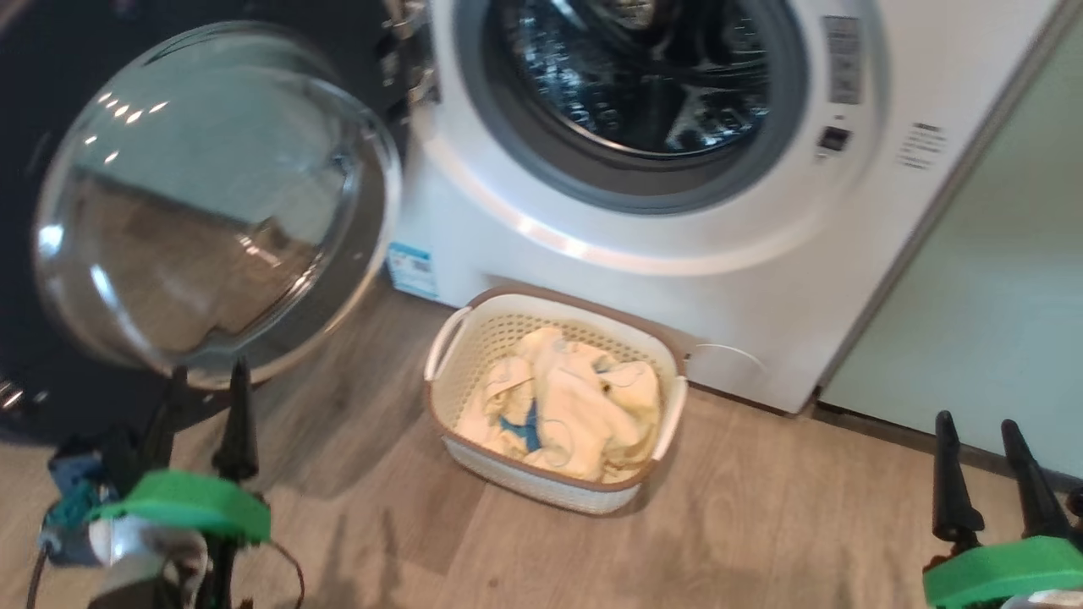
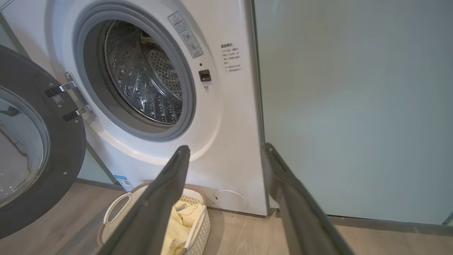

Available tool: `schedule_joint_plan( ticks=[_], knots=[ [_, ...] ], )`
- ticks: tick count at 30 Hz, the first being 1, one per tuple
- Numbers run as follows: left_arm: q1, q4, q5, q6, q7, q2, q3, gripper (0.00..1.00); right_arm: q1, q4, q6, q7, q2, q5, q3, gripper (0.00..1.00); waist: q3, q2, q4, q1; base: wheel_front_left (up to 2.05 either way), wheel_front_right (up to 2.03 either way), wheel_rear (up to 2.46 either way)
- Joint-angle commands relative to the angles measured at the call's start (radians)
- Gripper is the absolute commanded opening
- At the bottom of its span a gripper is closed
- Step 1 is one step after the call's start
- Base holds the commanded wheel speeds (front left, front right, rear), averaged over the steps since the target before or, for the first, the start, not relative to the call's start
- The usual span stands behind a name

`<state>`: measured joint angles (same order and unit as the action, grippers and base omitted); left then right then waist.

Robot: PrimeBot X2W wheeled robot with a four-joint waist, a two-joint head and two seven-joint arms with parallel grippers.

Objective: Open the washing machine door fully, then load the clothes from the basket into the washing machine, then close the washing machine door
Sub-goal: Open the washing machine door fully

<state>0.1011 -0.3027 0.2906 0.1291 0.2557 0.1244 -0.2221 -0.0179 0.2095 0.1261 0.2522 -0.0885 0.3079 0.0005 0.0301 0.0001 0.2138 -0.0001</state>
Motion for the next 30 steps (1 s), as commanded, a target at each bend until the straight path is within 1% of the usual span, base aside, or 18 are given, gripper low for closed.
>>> schedule_joint_plan(
  ticks=[1, 5, 6, 8, 18, 26, 30],
  knots=[
    [0.008, 0.051, -0.001, -0.001, 0.006, 0.02, -0.027, 1.0, 0.011, -0.041, 0.005, 0.01, -0.009, 0.001, 0.015, 1.0, -0.02, -0.0001, -0.057, 0.0001, 0.0, 0.0, 0.0],
    [-0.008, 0.059, 0.007, -0.001, 0.001, 0.02, -0.021, 1.0, 0.004, -0.05, 0.005, 0.01, -0.009, -0.006, 0.018, 1.0, -0.028, -0.0001, -0.112, 0.0001, 0.0, 0.0, 0.0],
    [-0.008, 0.059, 0.007, -0.001, 0.001, 0.02, -0.021, 1.0, 0.004, -0.05, 0.005, 0.01, -0.009, -0.006, 0.018, 1.0, -0.028, -0.0001, -0.112, 0.0001, 0.0, 0.0, 0.0],
    [-0.001, 0.053, 0.011, -0.001, -0.001, 0.022, -0.016, 1.0, 0.004, -0.054, 0.005, 0.01, -0.012, -0.008, 0.02, 1.0, -0.029, -0.0001, -0.14, 0.0001, 0.0, 0.0, 0.0],
    [0.078, -0.018, 0.011, 0.0, 0.002, 0.048, 0.032, 1.0, 0.026, -0.071, 0.005, 0.01, -0.03, -0.018, 0.065, 1.0, -0.012, -0.0001, -0.267, 0.0001, 0.0, 0.0, 0.0],
    [0.092, -0.055, 0.0, 0.001, 0.006, 0.055, 0.071, 1.0, 0.015, -0.072, 0.005, 0.01, -0.032, -0.032, 0.084, 1.0, -0.023, -0.0001, -0.316, 0.0001, 0.0, 0.0, 0.0],
    [0.087, -0.048, 0.025, 0.001, 0.006, 0.054, 0.093, 1.0, 0.016, -0.072, 0.005, 0.01, -0.031, -0.038, 0.084, 1.0, -0.025, -0.0001, -0.327, 0.0001, 0.0, 0.0, 0.0]
  ],
)
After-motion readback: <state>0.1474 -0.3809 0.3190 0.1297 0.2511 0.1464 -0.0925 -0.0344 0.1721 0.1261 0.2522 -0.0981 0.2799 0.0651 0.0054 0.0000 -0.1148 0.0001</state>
